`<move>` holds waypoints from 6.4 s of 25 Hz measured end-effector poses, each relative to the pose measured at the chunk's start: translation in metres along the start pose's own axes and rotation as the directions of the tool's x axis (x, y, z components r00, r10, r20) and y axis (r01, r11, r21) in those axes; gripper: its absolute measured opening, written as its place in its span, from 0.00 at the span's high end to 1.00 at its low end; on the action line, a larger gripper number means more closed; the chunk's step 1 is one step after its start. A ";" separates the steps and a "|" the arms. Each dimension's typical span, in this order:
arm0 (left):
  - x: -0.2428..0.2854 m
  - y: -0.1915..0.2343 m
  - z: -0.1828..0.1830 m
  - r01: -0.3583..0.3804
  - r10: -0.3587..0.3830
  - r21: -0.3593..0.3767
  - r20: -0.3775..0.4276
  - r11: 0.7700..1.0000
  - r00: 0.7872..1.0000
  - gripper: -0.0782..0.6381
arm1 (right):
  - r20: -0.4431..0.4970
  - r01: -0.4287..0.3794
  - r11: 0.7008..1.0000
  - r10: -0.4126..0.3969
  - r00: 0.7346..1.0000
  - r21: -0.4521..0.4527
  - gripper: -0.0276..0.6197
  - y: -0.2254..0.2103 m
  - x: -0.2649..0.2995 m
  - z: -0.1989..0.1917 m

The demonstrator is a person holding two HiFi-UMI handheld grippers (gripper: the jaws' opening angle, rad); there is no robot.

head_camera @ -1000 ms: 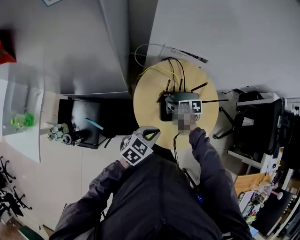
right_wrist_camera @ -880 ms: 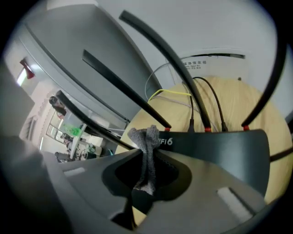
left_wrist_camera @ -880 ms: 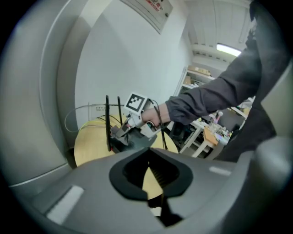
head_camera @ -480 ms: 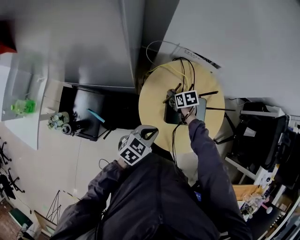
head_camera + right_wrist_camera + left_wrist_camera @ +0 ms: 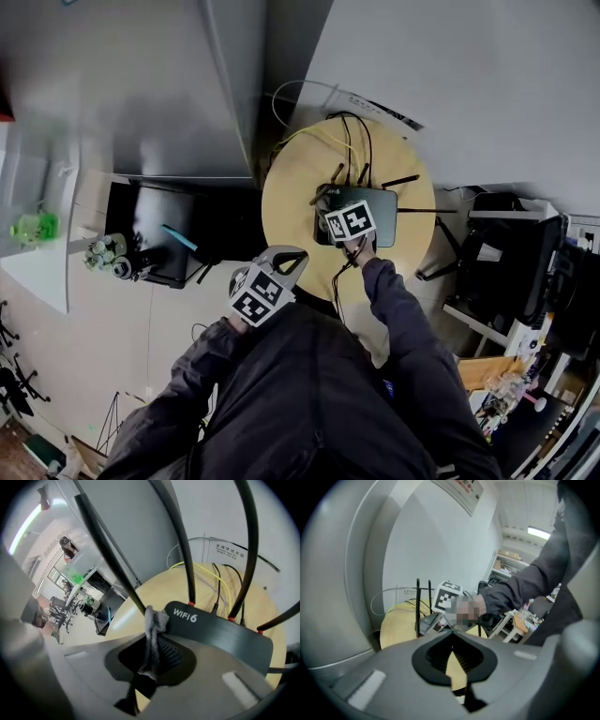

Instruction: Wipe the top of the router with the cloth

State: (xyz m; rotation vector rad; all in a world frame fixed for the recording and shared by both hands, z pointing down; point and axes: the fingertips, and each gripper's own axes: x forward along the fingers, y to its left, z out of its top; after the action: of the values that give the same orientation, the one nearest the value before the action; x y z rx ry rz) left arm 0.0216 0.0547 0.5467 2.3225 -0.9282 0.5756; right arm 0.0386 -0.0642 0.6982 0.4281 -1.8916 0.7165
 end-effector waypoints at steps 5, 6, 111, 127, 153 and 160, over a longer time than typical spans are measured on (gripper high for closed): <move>0.005 -0.001 0.001 0.022 -0.022 0.014 -0.007 1.000 1.000 0.89 | -0.013 -0.009 1.000 0.009 1.000 -0.026 0.89 0.015 -0.002 -0.024; 0.006 -0.001 0.001 0.025 -0.025 0.016 -0.009 1.000 1.000 0.89 | -0.015 -0.010 1.000 0.009 1.000 -0.029 0.89 0.017 -0.002 -0.028; 0.035 -0.017 0.010 0.016 -0.015 0.024 -0.049 1.000 0.999 0.89 | -0.010 0.112 0.966 -0.117 0.993 -0.235 0.89 -0.060 -0.035 -0.046; 0.046 -0.020 0.016 0.057 -0.053 0.060 -0.068 0.997 0.996 0.89 | -0.015 0.031 0.981 -0.035 0.999 -0.192 0.89 -0.026 -0.041 -0.097; 0.042 -0.010 0.015 -0.044 0.043 -0.012 -0.057 0.999 0.997 0.89 | 0.004 0.140 0.971 -0.142 0.990 -0.193 0.89 -0.135 -0.053 -0.035; 0.050 -0.022 0.016 -0.004 0.005 0.020 -0.065 1.000 0.998 0.89 | 0.013 0.113 0.975 -0.113 0.994 -0.189 0.89 -0.110 -0.056 -0.062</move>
State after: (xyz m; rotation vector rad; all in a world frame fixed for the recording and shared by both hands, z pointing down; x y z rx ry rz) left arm 0.0737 0.0336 0.5556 2.3057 -0.9011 0.6616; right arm 0.1692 -0.1086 0.6976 0.4113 -1.9008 0.4553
